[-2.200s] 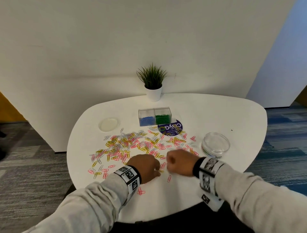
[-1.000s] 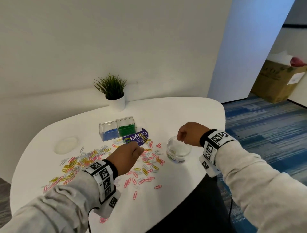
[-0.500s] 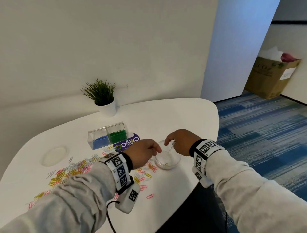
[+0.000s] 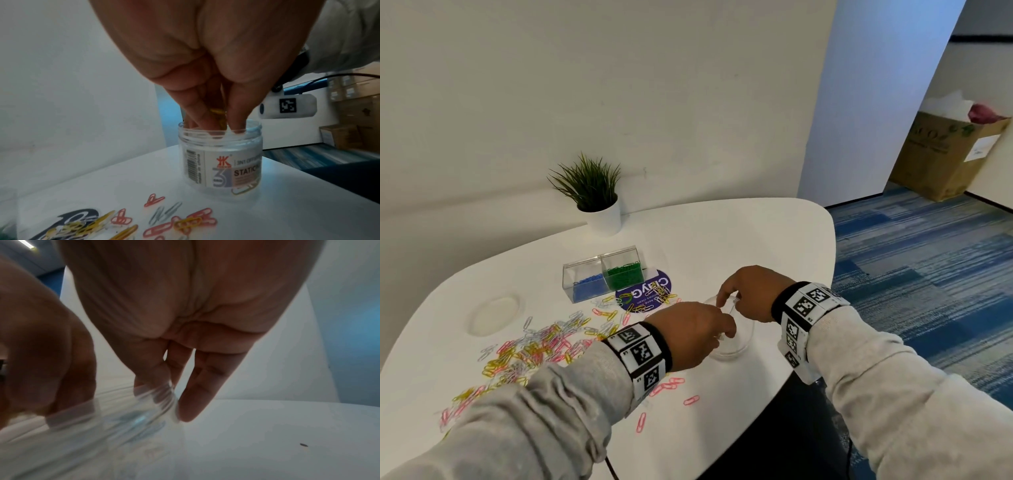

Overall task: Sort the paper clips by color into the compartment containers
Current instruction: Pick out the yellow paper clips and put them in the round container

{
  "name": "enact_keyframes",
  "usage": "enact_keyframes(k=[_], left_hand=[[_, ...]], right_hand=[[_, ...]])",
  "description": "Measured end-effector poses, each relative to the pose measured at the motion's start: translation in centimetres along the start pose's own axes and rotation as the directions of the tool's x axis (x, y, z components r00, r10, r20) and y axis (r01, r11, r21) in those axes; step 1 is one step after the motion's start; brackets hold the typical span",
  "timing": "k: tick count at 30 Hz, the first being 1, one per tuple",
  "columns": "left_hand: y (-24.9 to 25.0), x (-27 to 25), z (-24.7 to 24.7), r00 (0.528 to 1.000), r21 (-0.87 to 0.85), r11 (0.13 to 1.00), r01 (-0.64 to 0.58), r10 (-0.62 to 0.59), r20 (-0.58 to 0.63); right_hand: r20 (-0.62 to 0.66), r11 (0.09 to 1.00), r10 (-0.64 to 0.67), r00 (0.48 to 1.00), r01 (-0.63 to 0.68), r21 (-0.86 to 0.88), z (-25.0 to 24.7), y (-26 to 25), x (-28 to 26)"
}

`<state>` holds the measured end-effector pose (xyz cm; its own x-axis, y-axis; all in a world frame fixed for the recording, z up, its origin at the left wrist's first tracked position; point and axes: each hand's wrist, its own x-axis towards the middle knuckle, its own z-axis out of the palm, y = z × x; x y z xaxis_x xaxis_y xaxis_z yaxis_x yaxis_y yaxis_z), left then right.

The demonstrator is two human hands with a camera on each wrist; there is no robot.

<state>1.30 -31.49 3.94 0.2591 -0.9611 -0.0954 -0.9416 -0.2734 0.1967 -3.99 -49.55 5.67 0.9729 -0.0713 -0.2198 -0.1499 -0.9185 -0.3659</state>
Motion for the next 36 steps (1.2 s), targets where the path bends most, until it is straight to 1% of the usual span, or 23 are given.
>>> enact_keyframes(k=[3,4,6,8,9,10,11,13,15,17,18,19,20,21,22,23,25,26,28,31,33,36], left_hand=[[0.2,-0.3,-0.2,1.000,-0.009,1.000,0.015,-0.016,-0.025],[0.2,-0.5,-0.5,0.998,-0.038,0.999,0.015,-0.017,-0.055],[-0.1,-1.0,-1.0,0.987,-0.105,0.994,0.002,-0.019,-0.160],[-1.1,-2.0,-1.4,0.956,-0.168,0.985,0.047,-0.093,-0.278],[-1.8,-2.8,-1.6,0.939,-0.195,0.976,0.096,-0.154,-0.307],[-2.6,-3.7,-1.7,0.928,-0.208,0.966,0.152,-0.212,-0.306],[-3.6,-4.8,-1.6,0.927,-0.197,0.957,0.215,-0.263,-0.268],[-5.4,-7.1,-0.9,0.933,-0.108,0.941,0.321,-0.334,-0.135],[-6.9,-9.5,0.3,0.918,-0.012,0.918,0.396,-0.396,0.014],[-7.7,-11.4,1.7,0.891,0.044,0.900,0.434,-0.436,0.128],[-7.9,-12.1,2.3,0.880,0.056,0.894,0.444,-0.447,0.162],[-8.0,-12.7,2.9,0.872,0.056,0.890,0.453,-0.456,0.177],[-8.0,-13.1,3.4,0.869,0.044,0.886,0.461,-0.462,0.177],[-8.0,-13.0,3.8,0.873,0.032,0.887,0.461,-0.460,0.164],[-7.9,-12.9,4.3,0.882,0.026,0.892,0.451,-0.451,0.137],[-7.8,-12.6,4.7,0.895,0.024,0.901,0.433,-0.433,0.106],[-7.5,-11.6,5.5,0.915,0.033,0.917,0.398,-0.399,0.049],[-7.4,-11.1,5.9,0.918,0.045,0.918,0.394,-0.396,0.030],[-7.5,-10.1,6.4,0.910,0.059,0.909,0.413,-0.415,0.008],[-7.6,-9.0,6.6,0.893,0.032,0.892,0.451,-0.451,-0.002],[-7.5,-8.5,6.5,0.884,-0.001,0.884,0.467,-0.467,0.002],[-7.6,-8.3,6.4,0.879,0.004,0.879,0.477,-0.477,0.016]], right_hand=[[0.024,1.000,0.015,1.000,-0.014,-0.021,-0.1,0.1,-0.1],[0.025,0.999,0.021,0.999,-0.020,-0.028,-0.1,0.2,-0.1],[0.012,0.999,0.034,0.999,-0.034,-0.027,0.0,0.4,-0.2],[-0.003,0.998,0.051,0.999,-0.051,-0.020,-0.1,1.0,-0.3],[-0.015,0.998,0.063,0.998,-0.064,-0.019,-0.2,1.4,-0.3],[-0.023,0.997,0.079,0.997,-0.079,-0.024,-0.2,1.9,-0.4],[-0.020,0.995,0.096,0.995,-0.096,-0.041,-0.3,2.3,-0.5],[0.009,0.985,0.139,0.990,-0.138,-0.102,-0.1,3.0,-0.7],[0.023,0.974,0.182,0.983,-0.177,-0.145,0.2,3.3,-0.6],[-0.029,0.969,0.185,0.982,-0.188,-0.160,0.5,2.8,-0.2],[-0.086,0.967,0.161,0.983,-0.174,-0.184,0.6,2.0,0.1],[-0.156,0.962,0.110,0.982,-0.145,-0.232,0.9,0.8,0.3],[-0.206,0.950,0.042,0.978,-0.103,-0.294,1.4,-0.7,0.5],[-0.220,0.941,-0.024,0.975,-0.052,-0.334,2.1,-2.2,0.5],[-0.191,0.937,-0.077,0.979,0.005,-0.350,3.3,-3.9,0.6],[-0.128,0.938,-0.106,0.986,0.056,-0.343,4.6,-5.4,0.6],[0.047,0.944,-0.092,0.995,0.102,-0.315,7.5,-7.1,1.2],[0.107,0.944,-0.076,0.991,0.106,-0.312,8.6,-7.4,1.6],[0.142,0.942,-0.047,0.989,0.091,-0.323,10.0,-7.3,2.4],[0.101,0.950,0.001,0.995,0.030,-0.311,10.4,-6.7,2.6],[0.078,0.952,0.004,0.997,0.020,-0.307,10.4,-6.4,2.5],[0.064,0.961,0.033,0.997,-0.015,-0.276,10.6,-5.9,2.7]])
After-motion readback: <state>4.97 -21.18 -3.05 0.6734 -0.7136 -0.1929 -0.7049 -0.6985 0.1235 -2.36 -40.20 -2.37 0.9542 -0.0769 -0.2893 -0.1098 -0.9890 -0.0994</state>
